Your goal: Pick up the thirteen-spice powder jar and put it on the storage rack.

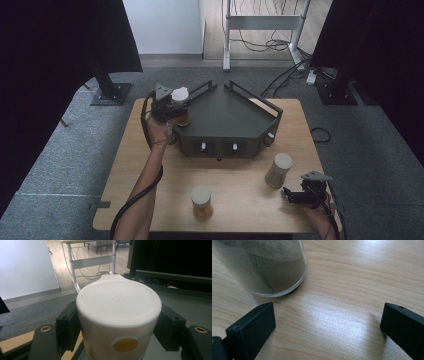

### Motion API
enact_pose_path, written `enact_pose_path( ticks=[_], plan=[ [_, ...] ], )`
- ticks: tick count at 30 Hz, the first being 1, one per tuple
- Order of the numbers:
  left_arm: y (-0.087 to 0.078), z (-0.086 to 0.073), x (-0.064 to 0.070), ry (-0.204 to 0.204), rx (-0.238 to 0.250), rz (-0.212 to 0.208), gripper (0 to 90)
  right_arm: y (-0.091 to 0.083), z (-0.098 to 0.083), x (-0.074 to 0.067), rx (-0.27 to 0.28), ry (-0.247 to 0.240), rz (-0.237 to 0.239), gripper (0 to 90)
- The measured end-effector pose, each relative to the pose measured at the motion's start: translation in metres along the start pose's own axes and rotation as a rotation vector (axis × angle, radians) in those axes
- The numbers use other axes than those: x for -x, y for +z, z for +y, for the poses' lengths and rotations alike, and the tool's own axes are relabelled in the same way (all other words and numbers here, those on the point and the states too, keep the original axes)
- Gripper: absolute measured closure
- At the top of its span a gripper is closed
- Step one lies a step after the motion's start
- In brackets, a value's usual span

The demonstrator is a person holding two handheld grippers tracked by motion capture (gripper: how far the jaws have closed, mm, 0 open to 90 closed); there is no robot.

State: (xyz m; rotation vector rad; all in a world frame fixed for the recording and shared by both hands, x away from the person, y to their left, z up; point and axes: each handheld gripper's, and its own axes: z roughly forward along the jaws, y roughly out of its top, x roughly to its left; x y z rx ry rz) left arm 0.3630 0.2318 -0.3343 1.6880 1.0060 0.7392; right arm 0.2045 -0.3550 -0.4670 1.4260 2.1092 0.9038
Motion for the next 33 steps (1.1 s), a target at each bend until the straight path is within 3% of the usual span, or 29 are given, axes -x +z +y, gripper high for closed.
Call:
enact_pose_path(
  ticks=[9, 17, 24, 33],
  plan=[
    [-0.003, -0.004, -0.007, -0.009, 0.007, -0.009, 29.0, 0.0, 0.0, 0.0, 0.0, -0.001, 0.0, 0.0],
    [-0.001, -0.004, -0.011, -0.028, -0.008, -0.022, 21.0, 0.0, 0.0, 0.0, 0.0, 0.0, 0.001, 0.0],
    [-0.002, -0.006, -0.013, -0.014, 0.001, -0.034, 11.0, 0.0, 0.0, 0.0, 0.0, 0.0, 0.001, 0.0],
    [-0.009, -0.005, -0.012, 0.024, 0.021, -0.054, 6.0, 0.0, 0.0, 0.0, 0.0, 0.0, 0.001, 0.0]
  ],
)
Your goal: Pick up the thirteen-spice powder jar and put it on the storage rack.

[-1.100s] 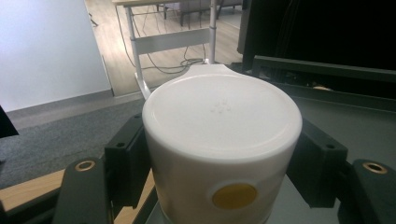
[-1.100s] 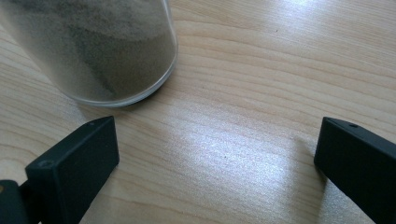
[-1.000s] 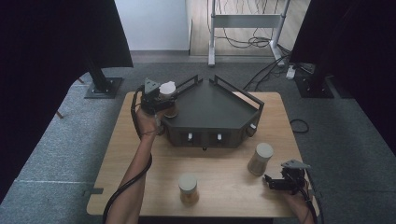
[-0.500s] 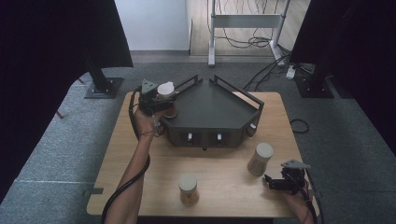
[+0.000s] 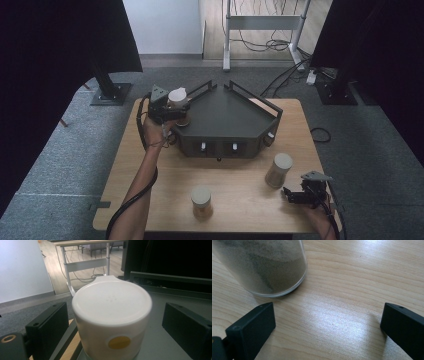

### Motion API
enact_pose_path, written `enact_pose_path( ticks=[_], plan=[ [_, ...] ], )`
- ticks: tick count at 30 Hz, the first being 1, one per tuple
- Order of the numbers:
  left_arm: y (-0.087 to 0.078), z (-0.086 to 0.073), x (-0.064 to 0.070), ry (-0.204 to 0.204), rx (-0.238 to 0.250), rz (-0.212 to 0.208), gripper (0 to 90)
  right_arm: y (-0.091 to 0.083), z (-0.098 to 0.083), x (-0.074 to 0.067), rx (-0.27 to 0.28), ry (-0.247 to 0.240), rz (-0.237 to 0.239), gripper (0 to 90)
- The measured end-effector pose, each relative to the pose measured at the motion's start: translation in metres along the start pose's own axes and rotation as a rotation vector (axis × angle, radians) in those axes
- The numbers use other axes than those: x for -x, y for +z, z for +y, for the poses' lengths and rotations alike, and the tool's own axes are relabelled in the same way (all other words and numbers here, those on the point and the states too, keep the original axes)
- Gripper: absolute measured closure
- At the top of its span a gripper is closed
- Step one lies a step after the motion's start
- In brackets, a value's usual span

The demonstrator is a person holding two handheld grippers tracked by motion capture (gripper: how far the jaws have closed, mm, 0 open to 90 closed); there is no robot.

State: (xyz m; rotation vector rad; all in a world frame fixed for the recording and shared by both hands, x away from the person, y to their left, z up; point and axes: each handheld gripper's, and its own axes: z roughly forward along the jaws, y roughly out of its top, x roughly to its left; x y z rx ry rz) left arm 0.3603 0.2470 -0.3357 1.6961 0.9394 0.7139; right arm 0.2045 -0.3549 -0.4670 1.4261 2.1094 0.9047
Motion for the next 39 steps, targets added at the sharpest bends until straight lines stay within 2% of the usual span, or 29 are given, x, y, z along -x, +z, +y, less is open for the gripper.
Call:
enact_pose_path(
  ticks=[2, 3, 10, 25, 39],
  plan=[
    [-0.002, 0.002, 0.001, 0.016, -0.004, -0.004, 5.7, 0.0, 0.0, 0.0, 0.0, 0.0, 0.0, 0.0],
    [-0.005, 0.004, 0.003, 0.039, -0.013, -0.003, 5.6, 0.0, 0.0, 0.0, 0.0, 0.0, 0.0, 0.0],
    [-0.015, 0.005, 0.003, 0.058, -0.019, -0.007, 5.6, 0.0, 0.0, 0.0, 0.0, 0.0, 0.0, 0.0],
    [-0.041, 0.003, -0.001, 0.05, -0.012, -0.045, 6.1, 0.0, 0.0, 0.0, 0.0, 0.0, 0.0, 0.0],
    [-0.063, -0.014, -0.001, 0.052, -0.03, -0.046, 6.7, 0.0, 0.0, 0.0, 0.0, 0.0, 0.0, 0.0]
  ],
)
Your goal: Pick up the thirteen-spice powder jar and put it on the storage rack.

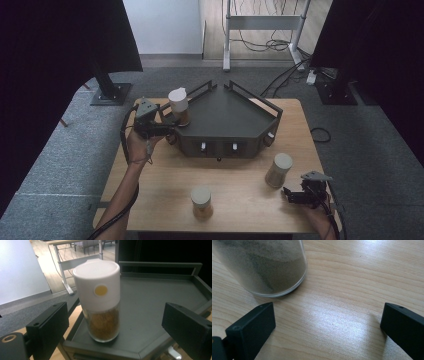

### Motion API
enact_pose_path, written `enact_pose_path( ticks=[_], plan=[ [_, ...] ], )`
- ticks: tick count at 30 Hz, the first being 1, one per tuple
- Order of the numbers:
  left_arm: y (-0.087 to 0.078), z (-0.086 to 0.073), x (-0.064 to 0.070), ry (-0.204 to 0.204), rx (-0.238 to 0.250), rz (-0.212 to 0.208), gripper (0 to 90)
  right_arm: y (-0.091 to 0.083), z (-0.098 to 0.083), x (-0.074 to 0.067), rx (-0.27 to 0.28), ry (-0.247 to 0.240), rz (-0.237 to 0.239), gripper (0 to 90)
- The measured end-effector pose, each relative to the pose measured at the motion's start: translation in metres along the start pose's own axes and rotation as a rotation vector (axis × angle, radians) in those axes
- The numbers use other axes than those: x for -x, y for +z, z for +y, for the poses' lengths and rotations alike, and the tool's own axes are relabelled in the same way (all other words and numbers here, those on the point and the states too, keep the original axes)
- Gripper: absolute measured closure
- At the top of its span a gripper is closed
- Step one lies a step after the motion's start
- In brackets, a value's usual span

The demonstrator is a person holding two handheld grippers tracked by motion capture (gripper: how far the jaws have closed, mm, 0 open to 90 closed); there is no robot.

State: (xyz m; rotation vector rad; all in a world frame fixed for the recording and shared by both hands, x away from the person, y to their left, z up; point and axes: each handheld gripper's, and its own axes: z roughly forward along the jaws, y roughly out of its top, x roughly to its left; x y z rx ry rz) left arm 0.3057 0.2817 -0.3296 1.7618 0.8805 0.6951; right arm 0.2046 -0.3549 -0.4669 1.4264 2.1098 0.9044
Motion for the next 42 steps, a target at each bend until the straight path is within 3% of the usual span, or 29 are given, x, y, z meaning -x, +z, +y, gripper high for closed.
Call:
enact_pose_path(
  ticks=[17, 35, 42],
  plan=[
    [-0.022, -0.027, 0.006, 0.01, -0.016, -0.028, 7.2, 0.0, 0.0, 0.0, 0.0, 0.0, 0.0, 0.0],
    [-0.033, -0.078, 0.004, -0.061, -0.049, -0.047, 7.6, 0.0, 0.0, 0.0, -0.001, 0.001, 0.0, 0.0],
    [-0.035, -0.089, 0.004, -0.066, -0.066, -0.041, 7.7, 0.0, 0.0, 0.0, 0.0, 0.0, -0.001, 0.0]
  ],
)
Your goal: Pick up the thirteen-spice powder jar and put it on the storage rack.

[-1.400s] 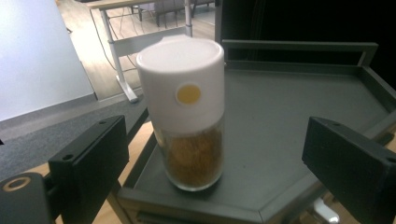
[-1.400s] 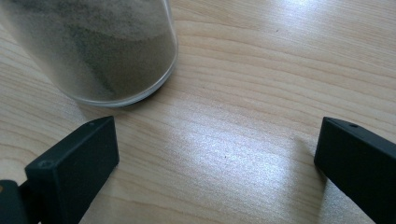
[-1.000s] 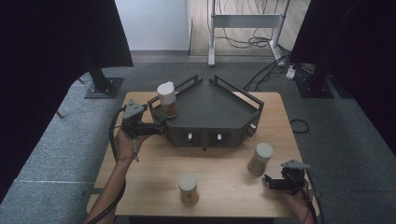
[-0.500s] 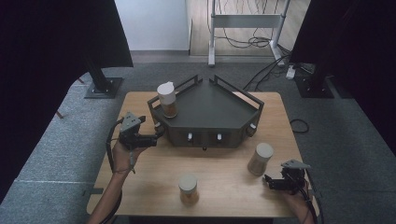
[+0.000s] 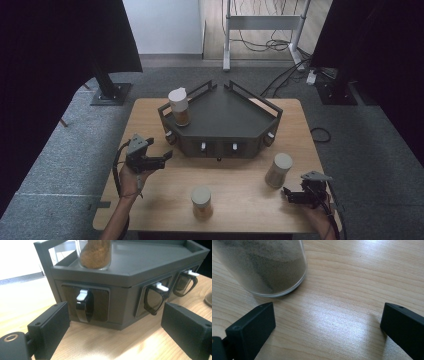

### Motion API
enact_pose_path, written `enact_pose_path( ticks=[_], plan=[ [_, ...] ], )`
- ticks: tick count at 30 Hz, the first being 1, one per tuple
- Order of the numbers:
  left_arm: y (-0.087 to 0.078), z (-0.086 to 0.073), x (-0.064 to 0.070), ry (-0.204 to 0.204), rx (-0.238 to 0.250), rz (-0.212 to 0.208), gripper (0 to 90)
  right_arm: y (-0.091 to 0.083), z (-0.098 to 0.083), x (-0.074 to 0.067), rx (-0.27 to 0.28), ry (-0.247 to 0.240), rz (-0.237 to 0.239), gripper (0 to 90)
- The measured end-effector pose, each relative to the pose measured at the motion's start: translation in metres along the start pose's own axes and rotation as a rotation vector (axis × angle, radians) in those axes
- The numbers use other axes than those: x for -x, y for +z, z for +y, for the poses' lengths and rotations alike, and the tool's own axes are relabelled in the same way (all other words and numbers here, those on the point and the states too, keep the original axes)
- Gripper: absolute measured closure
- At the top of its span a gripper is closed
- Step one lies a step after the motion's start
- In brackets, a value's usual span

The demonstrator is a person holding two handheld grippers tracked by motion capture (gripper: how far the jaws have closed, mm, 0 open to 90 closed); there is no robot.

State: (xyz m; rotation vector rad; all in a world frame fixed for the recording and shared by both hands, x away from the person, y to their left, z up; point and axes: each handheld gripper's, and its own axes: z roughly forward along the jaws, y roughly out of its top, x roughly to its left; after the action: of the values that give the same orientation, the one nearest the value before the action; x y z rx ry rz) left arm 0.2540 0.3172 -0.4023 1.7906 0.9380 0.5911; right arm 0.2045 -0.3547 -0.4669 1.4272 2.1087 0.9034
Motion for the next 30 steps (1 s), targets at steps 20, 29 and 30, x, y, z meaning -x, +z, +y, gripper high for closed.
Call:
enact_pose_path(
  ticks=[20, 29, 30],
  plan=[
    [0.003, -0.02, 0.004, -0.006, -0.039, -0.006, 7.7, 0.0, 0.0, 0.0, 0.0, 0.0, 0.0, 0.0],
    [0.006, -0.029, 0.003, -0.024, -0.057, -0.008, 7.7, 0.0, 0.0, 0.0, 0.0, 0.0, 0.0, 0.0],
    [0.006, -0.03, 0.003, -0.025, -0.06, -0.008, 7.7, 0.0, 0.0, 0.0, 0.0, 0.0, 0.0, 0.0]
  ],
)
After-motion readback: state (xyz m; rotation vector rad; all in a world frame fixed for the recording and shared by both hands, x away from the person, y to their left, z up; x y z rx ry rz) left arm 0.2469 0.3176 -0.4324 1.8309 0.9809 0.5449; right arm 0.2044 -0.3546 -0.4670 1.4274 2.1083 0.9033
